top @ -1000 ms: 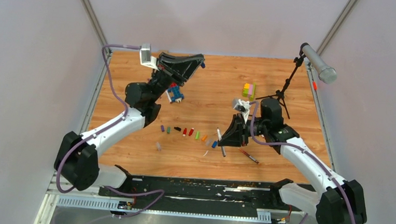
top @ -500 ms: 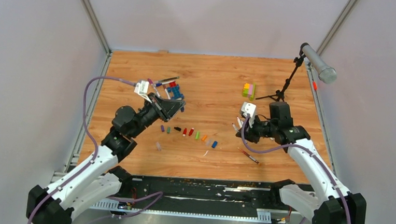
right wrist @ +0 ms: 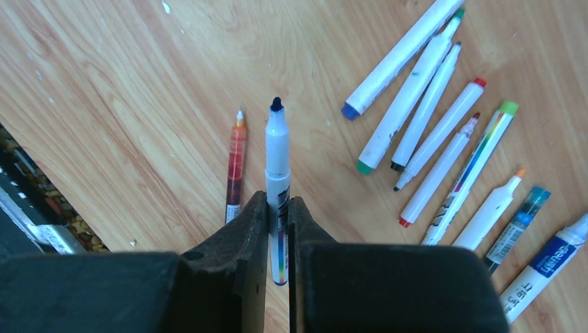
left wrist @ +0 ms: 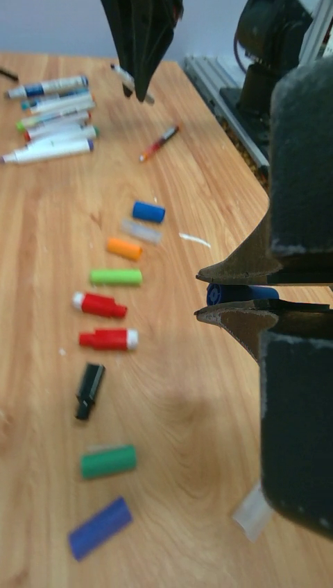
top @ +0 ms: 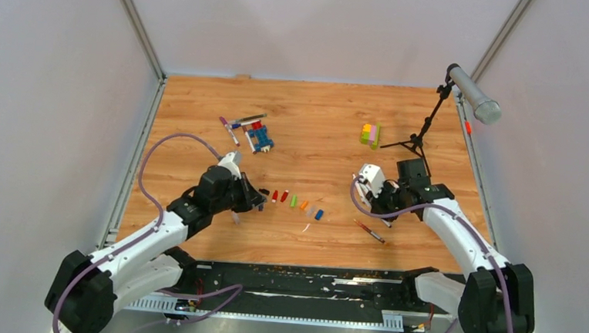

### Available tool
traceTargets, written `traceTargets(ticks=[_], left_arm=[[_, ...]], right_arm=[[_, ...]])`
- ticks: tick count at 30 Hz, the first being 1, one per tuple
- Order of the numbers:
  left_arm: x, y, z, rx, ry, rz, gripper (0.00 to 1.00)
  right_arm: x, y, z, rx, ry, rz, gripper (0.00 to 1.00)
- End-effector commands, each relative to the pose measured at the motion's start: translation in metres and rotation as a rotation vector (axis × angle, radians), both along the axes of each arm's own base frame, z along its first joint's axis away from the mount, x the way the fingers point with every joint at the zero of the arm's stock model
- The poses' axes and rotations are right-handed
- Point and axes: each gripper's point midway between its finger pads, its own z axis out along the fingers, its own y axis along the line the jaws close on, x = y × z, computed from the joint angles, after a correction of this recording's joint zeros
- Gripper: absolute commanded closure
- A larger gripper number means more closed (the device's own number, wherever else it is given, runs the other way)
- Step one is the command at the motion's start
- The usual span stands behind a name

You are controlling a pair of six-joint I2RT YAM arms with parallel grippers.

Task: Open the pen caps
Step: Place the pen at the center of the board.

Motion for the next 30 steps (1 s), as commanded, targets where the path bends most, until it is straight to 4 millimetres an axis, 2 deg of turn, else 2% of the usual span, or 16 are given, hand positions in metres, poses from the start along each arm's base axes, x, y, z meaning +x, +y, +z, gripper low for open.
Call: traceTargets(ticks=[1, 7, 12, 20, 30], left_arm=[[-0.003, 0.014, -0.025, 0.084, 0.083, 0.053, 1.0], [-0.007, 0.023, -0.043, 0.162, 0.136, 0.082, 1.0], [-0.012, 0.026, -0.051, 0.197, 0.156, 0.095, 1.0], [-0.013, 0.029, -0.061, 0.234, 0.167, 0.12, 0.9], [-0.015, 0.034, -0.074, 0.305, 0.196, 0.137, 0.82]], right_arm=[[-0.002, -0.02, -0.023, -0.118, 0.061, -0.024, 0.91], [-0.016, -0.03, -0.046, -0.196, 0.252, -0.049, 0.89], [-0.02, -0.035, -0.055, -0.235, 0.305, -0.071, 0.85], [-0.02, -0.035, -0.057, -0.234, 0.322, -0.087, 0.72], [-0.018, -0.029, -0.048, -0.196, 0.305, -0.088, 0.69]])
